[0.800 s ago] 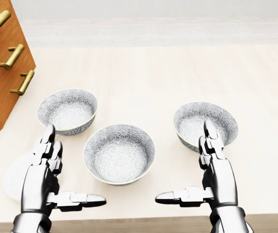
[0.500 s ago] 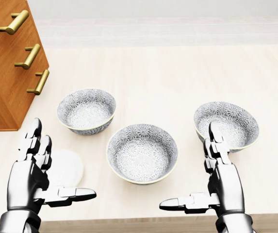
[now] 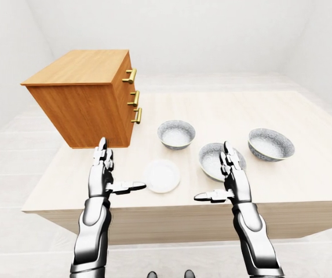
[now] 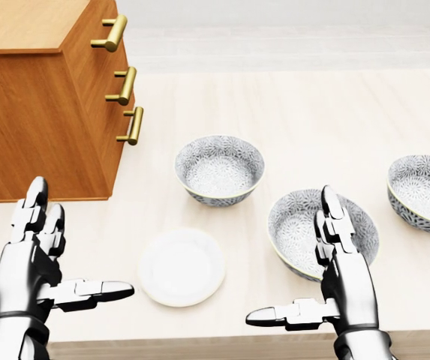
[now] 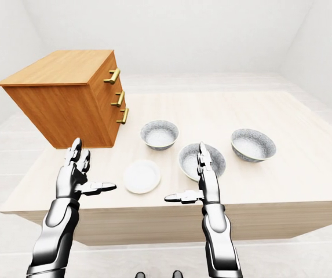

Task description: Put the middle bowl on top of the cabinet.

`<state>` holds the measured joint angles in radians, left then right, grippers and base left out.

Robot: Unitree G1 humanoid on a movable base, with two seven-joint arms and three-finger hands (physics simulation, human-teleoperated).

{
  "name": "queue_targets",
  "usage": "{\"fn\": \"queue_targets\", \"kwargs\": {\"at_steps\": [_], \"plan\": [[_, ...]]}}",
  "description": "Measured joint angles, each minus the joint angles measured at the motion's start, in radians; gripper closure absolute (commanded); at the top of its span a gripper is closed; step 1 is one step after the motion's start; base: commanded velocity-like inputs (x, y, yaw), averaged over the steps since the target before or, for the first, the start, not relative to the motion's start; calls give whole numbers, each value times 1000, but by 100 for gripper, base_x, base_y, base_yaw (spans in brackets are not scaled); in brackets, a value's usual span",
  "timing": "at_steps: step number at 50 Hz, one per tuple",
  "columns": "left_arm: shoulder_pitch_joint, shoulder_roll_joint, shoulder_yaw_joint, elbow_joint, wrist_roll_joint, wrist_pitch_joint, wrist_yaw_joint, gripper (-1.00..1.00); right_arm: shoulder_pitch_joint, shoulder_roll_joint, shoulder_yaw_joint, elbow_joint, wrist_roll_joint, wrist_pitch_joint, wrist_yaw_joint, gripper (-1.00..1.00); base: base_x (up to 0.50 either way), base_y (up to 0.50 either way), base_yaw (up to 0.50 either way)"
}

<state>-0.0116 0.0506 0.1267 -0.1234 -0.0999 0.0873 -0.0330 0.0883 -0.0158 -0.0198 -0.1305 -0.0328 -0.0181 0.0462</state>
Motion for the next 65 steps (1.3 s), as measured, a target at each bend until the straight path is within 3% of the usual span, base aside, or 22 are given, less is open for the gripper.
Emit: {"fn": "queue_targets", "kwargs": {"at_steps": [30, 42, 58, 65], "plan": [[7, 2, 10, -32, -3, 0, -3, -100, 17, 0, -5, -28, -11, -8, 14, -100, 0, 42, 0], [-4, 5, 15, 1, 0, -2, -1, -100, 26, 1, 1, -18, -7, -31, 31, -100, 3, 1, 0], [1, 4, 13, 8, -1, -5, -1, -100, 32, -1, -2, -7, 1, -57, 52, -100, 44, -3, 0], [9, 2, 11, -1, -1, -7, -3, -100, 28, -1, -2, -1, 0, -60, 54, -100, 1, 0, 0]]}}
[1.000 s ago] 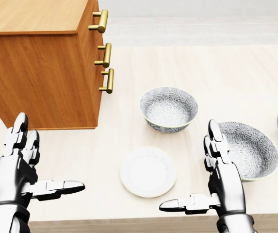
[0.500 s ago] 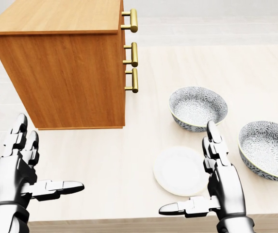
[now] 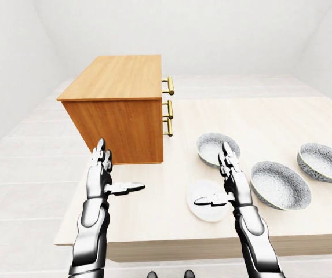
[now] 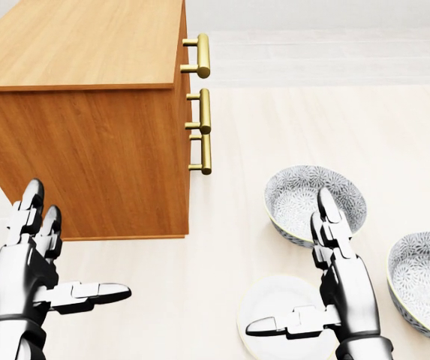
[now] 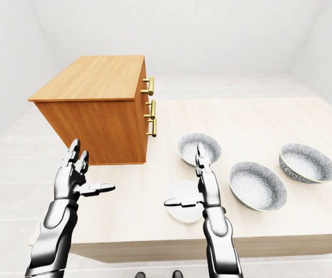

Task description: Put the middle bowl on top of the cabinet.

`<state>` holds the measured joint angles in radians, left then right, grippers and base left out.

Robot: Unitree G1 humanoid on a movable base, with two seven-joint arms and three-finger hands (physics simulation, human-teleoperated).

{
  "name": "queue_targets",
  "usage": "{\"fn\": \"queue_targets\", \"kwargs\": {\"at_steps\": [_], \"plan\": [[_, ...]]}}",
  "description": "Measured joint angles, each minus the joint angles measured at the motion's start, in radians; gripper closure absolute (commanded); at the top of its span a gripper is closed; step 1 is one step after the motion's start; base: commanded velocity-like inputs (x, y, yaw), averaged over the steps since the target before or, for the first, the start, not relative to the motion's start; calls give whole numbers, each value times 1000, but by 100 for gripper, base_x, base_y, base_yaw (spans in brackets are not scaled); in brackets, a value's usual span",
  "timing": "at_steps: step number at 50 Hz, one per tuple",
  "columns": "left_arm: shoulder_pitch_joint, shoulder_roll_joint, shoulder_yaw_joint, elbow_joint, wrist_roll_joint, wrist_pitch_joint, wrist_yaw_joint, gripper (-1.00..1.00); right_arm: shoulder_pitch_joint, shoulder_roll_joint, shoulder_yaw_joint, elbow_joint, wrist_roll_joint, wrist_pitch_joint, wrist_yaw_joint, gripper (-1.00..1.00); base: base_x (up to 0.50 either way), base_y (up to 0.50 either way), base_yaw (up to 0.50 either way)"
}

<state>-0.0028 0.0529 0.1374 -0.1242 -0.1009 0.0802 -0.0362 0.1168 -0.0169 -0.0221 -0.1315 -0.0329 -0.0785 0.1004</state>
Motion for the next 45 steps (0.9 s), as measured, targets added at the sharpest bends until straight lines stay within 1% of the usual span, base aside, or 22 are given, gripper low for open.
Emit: {"fn": "queue_targets", "kwargs": {"at_steps": [3, 8, 13, 26, 33, 45], "plan": [[6, -1, -1, -7, 0, 0, -2, -100, 0, 0, 1, 2, -1, -2, 1, -100, 0, 0, 0], [15, 0, 1, -14, 0, 0, -6, -100, 4, 1, 6, 7, -5, -9, 6, -100, 38, -21, 0], [17, -2, 0, -18, -1, 1, -11, -100, 2, 0, 6, 10, -8, -9, 6, -100, 30, -11, 0], [24, -3, 4, -29, -3, 4, -19, -100, 8, 0, 13, 8, -12, -9, 13, -100, 0, 0, 0], [34, -3, 5, -45, -4, 7, -24, -100, 13, 1, 23, 8, -22, -9, 18, -100, 0, -27, 0], [44, -5, 11, -70, -11, 7, -34, -100, 19, 1, 27, 1, -30, -9, 20, -100, 0, 0, 0]]}}
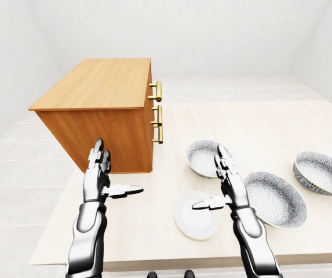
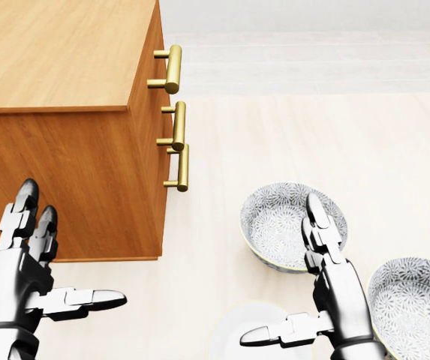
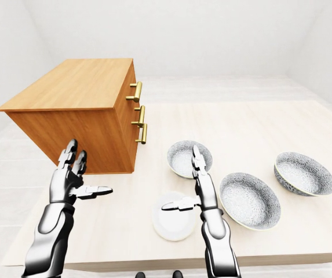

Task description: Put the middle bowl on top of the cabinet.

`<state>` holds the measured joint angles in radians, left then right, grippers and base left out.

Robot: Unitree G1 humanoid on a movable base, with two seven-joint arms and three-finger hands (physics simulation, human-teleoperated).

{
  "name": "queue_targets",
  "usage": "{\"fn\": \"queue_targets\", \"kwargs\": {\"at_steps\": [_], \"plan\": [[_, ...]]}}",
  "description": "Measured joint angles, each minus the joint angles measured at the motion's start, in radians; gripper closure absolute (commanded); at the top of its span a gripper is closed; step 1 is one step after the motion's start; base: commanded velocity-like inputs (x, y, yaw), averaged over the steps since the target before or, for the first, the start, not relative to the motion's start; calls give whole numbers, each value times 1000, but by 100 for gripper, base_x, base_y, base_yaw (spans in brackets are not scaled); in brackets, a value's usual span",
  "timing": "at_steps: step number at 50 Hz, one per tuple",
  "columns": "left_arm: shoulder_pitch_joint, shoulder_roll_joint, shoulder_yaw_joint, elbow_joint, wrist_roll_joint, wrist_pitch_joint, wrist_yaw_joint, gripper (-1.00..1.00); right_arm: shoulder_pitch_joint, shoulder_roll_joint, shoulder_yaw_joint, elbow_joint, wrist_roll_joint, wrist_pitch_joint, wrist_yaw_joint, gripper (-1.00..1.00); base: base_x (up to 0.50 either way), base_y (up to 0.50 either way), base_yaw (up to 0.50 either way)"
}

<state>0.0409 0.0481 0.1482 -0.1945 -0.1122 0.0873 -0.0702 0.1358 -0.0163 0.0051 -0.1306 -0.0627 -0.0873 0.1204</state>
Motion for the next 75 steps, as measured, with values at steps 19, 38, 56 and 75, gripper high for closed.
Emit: {"fn": "queue_targets", "kwargs": {"at_steps": [19, 38, 56, 75], "plan": [[21, -1, 10, -45, -12, 0, -13, -100, 9, -1, 8, -13, -15, 0, 4, -100, 11, 0, 0], [21, -3, 16, -51, -11, 0, -18, -100, 1, 0, 5, 4, -20, 0, -2, -100, 0, 0, 0], [17, 0, 28, -46, -11, 0, 0, -100, 9, -9, 0, -20, -9, 0, 16, -100, 0, 0, 0], [-5, 28, 88, -48, -31, 0, 4, -100, 14, -69, -111, -155, -83, 52, 116, -100, 0, 0, 0]]}}
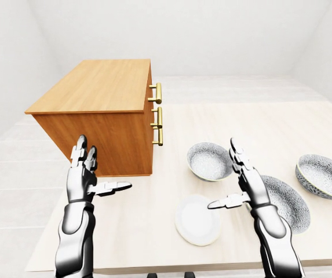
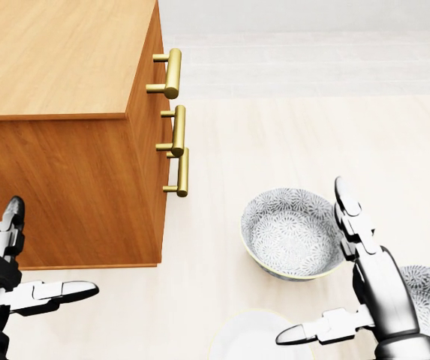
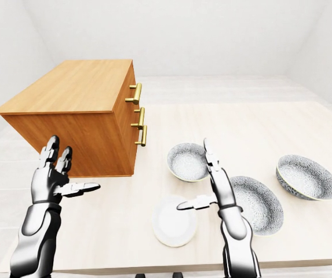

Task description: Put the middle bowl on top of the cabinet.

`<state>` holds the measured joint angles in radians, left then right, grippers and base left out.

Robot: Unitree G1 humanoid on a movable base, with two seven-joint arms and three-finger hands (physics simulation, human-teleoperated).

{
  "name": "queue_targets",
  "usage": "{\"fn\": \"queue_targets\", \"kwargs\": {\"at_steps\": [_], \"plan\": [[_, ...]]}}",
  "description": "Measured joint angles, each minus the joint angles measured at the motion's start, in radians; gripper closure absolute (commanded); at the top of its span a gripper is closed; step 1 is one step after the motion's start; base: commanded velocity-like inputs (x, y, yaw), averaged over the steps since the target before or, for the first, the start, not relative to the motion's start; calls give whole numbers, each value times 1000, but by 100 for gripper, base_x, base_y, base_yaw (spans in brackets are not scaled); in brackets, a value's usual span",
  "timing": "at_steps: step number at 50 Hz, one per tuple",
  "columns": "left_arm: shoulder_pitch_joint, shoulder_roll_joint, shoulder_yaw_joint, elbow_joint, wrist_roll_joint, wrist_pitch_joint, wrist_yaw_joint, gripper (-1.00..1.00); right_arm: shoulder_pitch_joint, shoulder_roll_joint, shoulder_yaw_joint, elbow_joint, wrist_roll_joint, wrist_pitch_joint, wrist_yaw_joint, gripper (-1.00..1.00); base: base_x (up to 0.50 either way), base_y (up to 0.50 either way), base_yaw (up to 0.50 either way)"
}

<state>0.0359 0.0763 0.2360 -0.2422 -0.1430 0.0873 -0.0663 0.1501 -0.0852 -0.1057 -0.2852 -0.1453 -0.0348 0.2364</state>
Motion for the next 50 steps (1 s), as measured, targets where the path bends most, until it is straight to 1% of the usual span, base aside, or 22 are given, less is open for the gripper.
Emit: {"fn": "queue_targets", "kwargs": {"at_steps": [13, 27, 33, 42, 45, 50], "plan": [[-11, 12, 24, -4, -4, 0, -2, -100, -46, -65, -158, -11, -100, 41, 48, -100, 0, 0, 0], [-27, 24, 48, -29, -16, 0, -3, -100, -74, -142, -303, -28, -275, 50, 84, -100, 0, 0, 0], [-33, 27, 58, -34, -22, 0, -2, -100, -86, -176, -351, -22, -363, 34, 89, -100, 0, 0, 0], [-37, 31, 68, -39, -28, 0, 0, -100, -108, -230, -410, 11, -485, -4, 72, -100, 0, 0, 0], [-38, 32, 71, -41, -30, 0, 3, -100, -118, -252, -428, 25, -525, -17, 62, -100, 0, 0, 0], [-40, 33, 75, -52, -34, 0, 7, -100, -136, -297, -458, 45, -589, -30, 57, -100, 0, 0, 0]]}}
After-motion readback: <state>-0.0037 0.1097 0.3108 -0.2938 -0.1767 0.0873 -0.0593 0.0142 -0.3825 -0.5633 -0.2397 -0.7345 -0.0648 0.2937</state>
